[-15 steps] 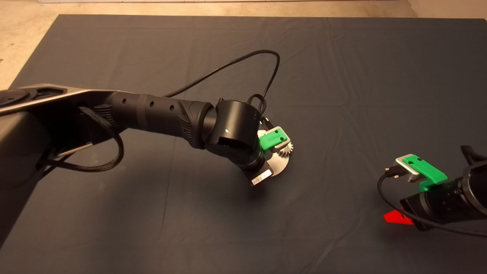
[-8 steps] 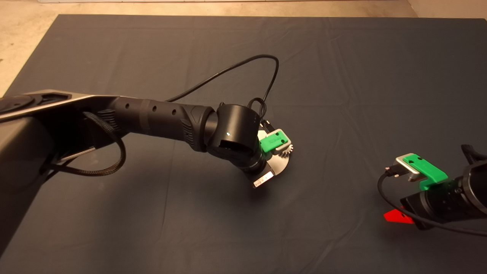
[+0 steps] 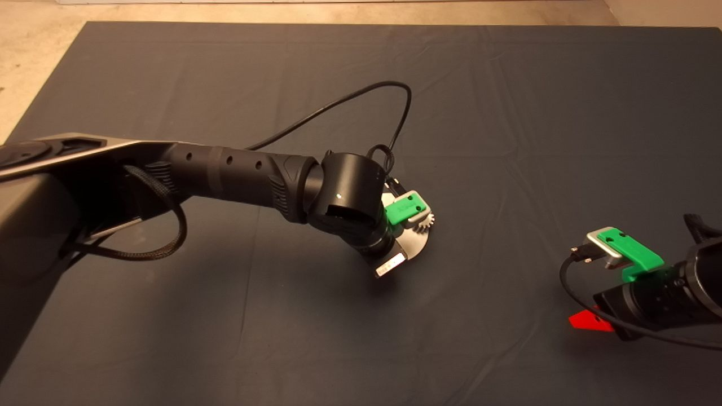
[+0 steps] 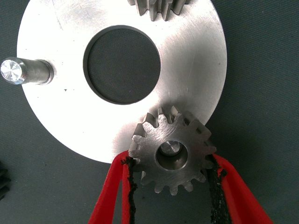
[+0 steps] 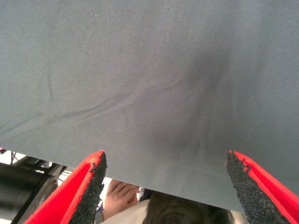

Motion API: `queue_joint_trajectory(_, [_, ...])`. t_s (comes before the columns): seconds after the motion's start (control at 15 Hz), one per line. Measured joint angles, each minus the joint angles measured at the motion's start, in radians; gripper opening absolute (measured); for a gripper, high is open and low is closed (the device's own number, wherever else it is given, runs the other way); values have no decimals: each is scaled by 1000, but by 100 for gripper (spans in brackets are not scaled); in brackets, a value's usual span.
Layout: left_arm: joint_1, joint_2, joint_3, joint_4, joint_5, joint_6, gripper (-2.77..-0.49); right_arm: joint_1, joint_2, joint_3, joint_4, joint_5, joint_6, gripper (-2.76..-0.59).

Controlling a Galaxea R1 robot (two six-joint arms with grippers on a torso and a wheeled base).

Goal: Install three planetary gears onto the carrier pins

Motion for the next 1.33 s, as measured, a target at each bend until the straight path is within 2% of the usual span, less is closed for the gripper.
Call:
queue_joint_trajectory(0.4, [0,1,0,0,1,1,-243,0,0,0,0,0,0,-146])
queue_joint_trajectory(0.67, [0,1,0,0,0,2,-224,0,0,0,0,0,-1,-146])
queue_joint_trajectory(0.8, [0,1,0,0,0,2,-222,0,0,0,0,0,-1,-146])
queue_joint_trajectory(1.07, [0,1,0,0,-1,1,-195,0,0,0,0,0,-1,-146])
queue_joint_trajectory(1.33, [0,-1,1,0,0,1,-195,0,0,0,0,0,-1,-146])
